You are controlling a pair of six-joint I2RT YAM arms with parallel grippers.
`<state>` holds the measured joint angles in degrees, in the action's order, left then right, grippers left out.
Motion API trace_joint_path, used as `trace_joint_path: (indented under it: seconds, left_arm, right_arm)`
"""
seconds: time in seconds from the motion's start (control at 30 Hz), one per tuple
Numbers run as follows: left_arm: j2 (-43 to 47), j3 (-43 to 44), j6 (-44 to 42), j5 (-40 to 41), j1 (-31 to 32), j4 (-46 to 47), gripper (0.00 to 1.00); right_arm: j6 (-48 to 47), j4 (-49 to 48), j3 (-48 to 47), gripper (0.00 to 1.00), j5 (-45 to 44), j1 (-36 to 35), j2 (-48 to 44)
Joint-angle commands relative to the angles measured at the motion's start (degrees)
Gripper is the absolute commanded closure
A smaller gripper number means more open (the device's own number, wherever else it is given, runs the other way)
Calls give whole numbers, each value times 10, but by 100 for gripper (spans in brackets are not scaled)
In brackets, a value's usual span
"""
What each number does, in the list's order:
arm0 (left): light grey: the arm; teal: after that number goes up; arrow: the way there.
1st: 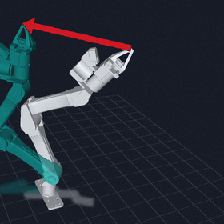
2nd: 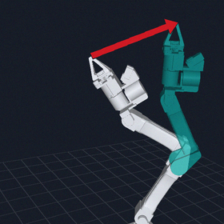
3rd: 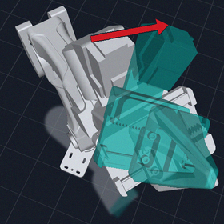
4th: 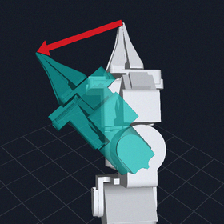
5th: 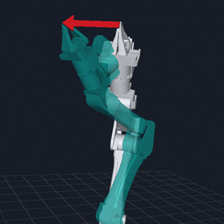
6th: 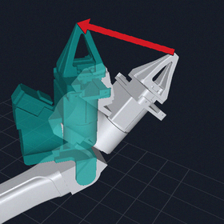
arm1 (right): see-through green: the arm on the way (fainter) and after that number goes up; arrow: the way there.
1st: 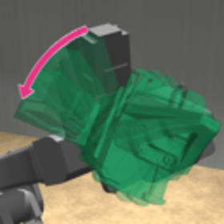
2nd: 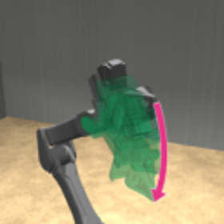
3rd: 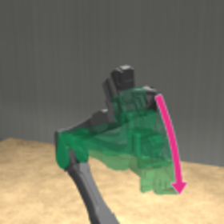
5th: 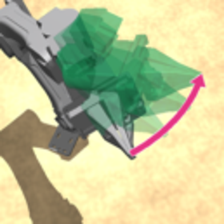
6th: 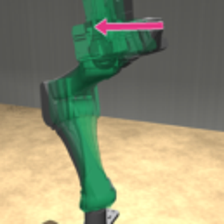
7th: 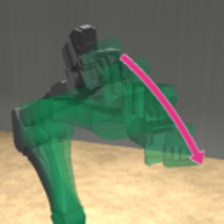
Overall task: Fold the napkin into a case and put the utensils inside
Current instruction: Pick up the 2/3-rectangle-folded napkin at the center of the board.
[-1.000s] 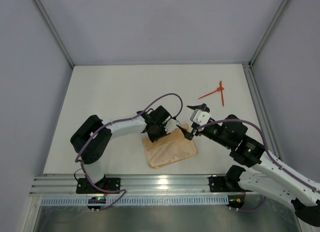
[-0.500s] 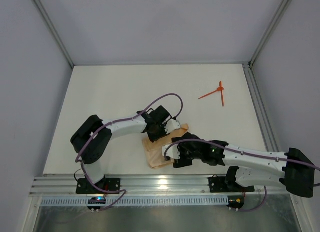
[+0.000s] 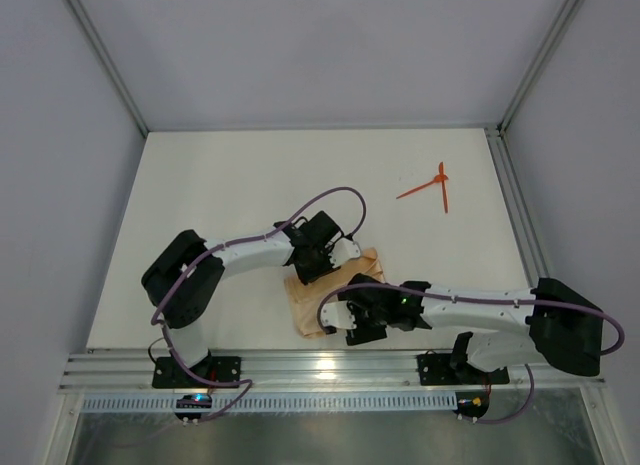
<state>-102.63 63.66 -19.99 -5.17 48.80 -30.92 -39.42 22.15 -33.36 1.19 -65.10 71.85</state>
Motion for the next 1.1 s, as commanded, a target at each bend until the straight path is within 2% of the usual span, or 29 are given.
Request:
trace_joint_path:
  seconds: [0.0,0.1,0.13,0.2,0.67,0.87,0.9,0.93,1.07]
  left_arm:
    - [-45,-23,-10,-5,-1,-16,76]
    - [-45,-23,-11,-5,-1,-17,76]
    - [-44,-23,-12,-6,-1,-18,76]
    - [-43,-22,-13,-5,-1,-19,76]
    - [-42,-22,-15,-8,-1,-20,76]
    - [-43,-22,-17,-11,-1,-20,76]
    - [-43,-22,-17,-11,-1,-20,76]
    - [-43,-22,-17,-11,-1,-20,76]
    - [-44,-21,-18,-11,-1,-20,77]
  right_arm:
    - [-15,1,-21,26,-9,-10,17]
    - [-20,3,-27,26,-38,-13,45]
    - [-17,2,-32,22,-46,-13,57]
    - [-8,-3,-35,7,-64,-14,63]
    - [51,-36,-22,7,-44,-14,54]
    - [130,-73,1,5,-21,-6,-7]
    - [132,-75,1,1,-21,-5,-14]
    - [136,-76,1,1,-21,-3,-27]
    - [142,-77,-14,2,55,20,-47]
